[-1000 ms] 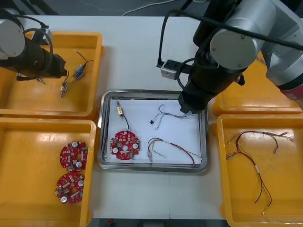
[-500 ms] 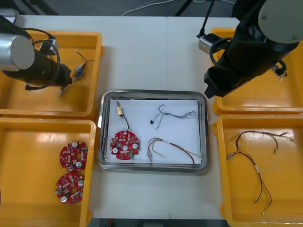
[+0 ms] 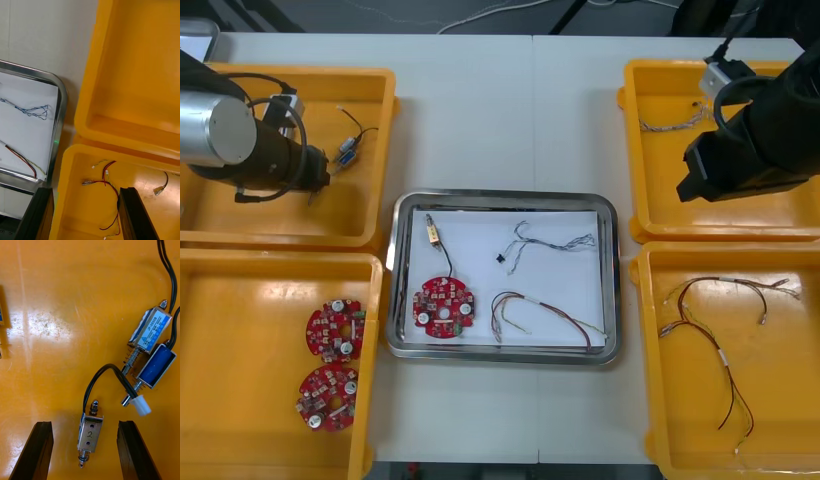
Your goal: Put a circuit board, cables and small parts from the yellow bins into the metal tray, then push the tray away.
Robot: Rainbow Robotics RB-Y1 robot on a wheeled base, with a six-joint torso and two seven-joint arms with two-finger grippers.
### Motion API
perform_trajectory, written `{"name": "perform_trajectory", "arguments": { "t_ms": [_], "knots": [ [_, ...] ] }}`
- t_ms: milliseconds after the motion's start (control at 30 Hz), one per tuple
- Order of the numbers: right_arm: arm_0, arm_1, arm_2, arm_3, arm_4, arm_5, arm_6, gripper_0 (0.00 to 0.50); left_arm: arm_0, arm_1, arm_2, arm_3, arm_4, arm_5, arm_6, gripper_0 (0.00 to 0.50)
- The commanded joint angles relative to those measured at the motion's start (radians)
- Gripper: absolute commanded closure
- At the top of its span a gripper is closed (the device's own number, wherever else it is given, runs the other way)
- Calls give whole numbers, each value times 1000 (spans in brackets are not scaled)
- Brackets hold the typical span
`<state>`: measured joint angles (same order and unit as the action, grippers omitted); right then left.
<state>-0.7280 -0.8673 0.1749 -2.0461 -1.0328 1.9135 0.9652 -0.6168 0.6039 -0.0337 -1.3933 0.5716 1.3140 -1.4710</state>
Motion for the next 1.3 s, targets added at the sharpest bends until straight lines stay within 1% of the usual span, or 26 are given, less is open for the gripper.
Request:
{"name": "perform_trajectory", "arguments": {
  "t_ms": [33, 233, 267, 300, 333, 367, 433, 500, 667, 800, 900, 1000, 1100, 1167, 1200, 1267, 1300],
  "knots": [
    [114, -75, -109, -97, 17, 6, -85, 0, 15, -30, -26, 17, -24, -44, -140, 0],
    [260, -111, -245, -155, -1, 6, -89, 0, 15, -42, -34, 34, -36, -67, -153, 3],
    [274, -113, -258, -160, -4, 6, -89, 0, 15, -42, -35, 34, -38, -67, -153, 24],
    [302, -117, -281, -167, -9, 6, -85, 0, 15, -42, -38, 33, -38, -68, -150, 95],
    [326, -121, -301, -174, -12, 6, -82, 0, 15, -41, -38, 33, -41, -68, -150, 196],
    [337, -122, -310, -175, -13, 6, -80, 0, 15, -42, -38, 34, -41, -67, -149, 238],
    [375, -124, -348, -177, -29, 6, -74, 0, 15, -41, -41, 34, -39, -67, -147, 438],
    [401, -124, -368, -177, -33, 6, -72, 0, 15, -41, -41, 34, -36, -67, -146, 500],
    [472, -124, -429, -177, -21, 6, -55, 0, 15, -41, -41, 33, -27, -67, -146, 500],
    [490, -124, -445, -177, -26, 6, -37, 0, 12, -33, -38, 31, -13, -64, -141, 500],
    [495, -122, -445, -177, -30, 6, -22, 0, 8, -23, -22, -4, -4, -30, -129, 500],
    [502, -122, -445, -177, -33, 6, -5, 0, 6, 2, -17, -73, -3, 25, -86, 500],
    [515, -124, -445, -177, -24, 6, 67, 0, -3, 24, -17, -150, -3, 113, -14, 500],
    [530, -124, -445, -177, -15, 6, 96, 0, -14, 34, -2, -208, -3, 202, 20, 500],
    [535, -122, -445, -177, -13, 6, 98, 0, -15, 37, 3, -222, -3, 223, 24, 500],
    [555, -122, -445, -177, -15, 4, 101, 0, -24, 43, 28, -271, 1, 307, 40, 500],
    [559, -122, -445, -177, -15, -2, 101, 0, -26, 45, 31, -282, 2, 324, 43, 500]
  ]
}}
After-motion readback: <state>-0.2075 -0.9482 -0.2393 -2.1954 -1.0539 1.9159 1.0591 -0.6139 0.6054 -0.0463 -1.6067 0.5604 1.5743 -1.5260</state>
